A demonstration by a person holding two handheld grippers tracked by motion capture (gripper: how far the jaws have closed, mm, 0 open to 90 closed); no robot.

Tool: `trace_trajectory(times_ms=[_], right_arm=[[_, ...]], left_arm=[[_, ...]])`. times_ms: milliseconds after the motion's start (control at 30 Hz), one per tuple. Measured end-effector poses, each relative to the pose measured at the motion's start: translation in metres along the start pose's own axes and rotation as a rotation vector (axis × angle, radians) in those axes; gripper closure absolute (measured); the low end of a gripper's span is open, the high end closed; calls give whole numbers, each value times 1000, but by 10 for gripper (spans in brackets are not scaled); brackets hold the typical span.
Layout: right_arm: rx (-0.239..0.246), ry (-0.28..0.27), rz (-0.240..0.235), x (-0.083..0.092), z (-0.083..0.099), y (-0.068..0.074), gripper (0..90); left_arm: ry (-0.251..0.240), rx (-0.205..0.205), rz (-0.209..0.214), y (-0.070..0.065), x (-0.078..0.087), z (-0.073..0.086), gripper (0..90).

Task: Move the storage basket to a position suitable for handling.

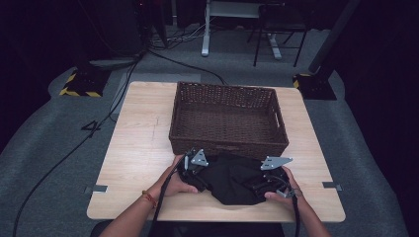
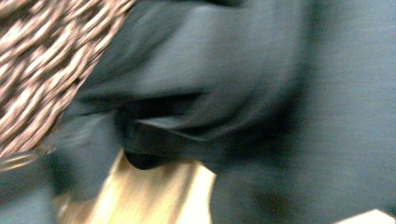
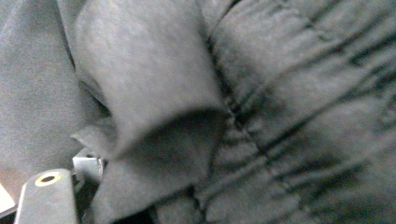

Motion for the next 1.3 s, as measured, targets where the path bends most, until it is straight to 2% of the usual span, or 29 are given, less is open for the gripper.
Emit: trace_trajectory(times_ms=[67, 200, 233, 367, 433, 500, 633, 767, 867, 1067, 1200, 1300], right_arm=[[7, 6, -3, 0, -1, 0, 191], [11, -4, -27, 1, -1, -1, 297], [16, -4, -36, 2, -1, -1, 319], [14, -3, -51, 3, -2, 1, 394], [7, -7, -59, 3, -2, 0, 417], [10, -9, -63, 4, -2, 1, 441], [-1, -16, -73, 5, -1, 1, 465], [-4, -20, -67, 7, -1, 1, 477], [-8, -29, -63, 9, -1, 1, 489], [-5, -32, -49, 11, 0, 3, 500], [-6, -37, -60, 11, 1, 2, 500], [-7, -39, -62, 11, 1, 1, 500]], left_arm=[[-6, -8, 11, -2, -1, -2, 223], [-21, -14, 38, -6, -2, -5, 495], [-23, -16, 44, -7, -3, -5, 536], [-29, -15, 64, -9, -4, -6, 672], [-29, -27, 61, -10, -4, -5, 703], [-22, -38, 54, -12, -3, -4, 721], [-23, -36, 55, -13, -2, -3, 730], [-27, -29, 56, -15, -1, -1, 732], [-24, -41, 47, -17, 0, 0, 735], [-23, -45, 59, -17, 0, 0, 739], [-18, -53, 63, -16, 0, -1, 739], [-24, -41, 63, -17, 0, 0, 739]])
Point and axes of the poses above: each handheld gripper's, and its own axes: x roughly backward along the jaws, z roughly out of its underside, y roughly to its left, the point moved 4 cm from there along -x, roughly forward along the jaws, and after that the axes turned 11 degrees about x, right-handed, at the moved point
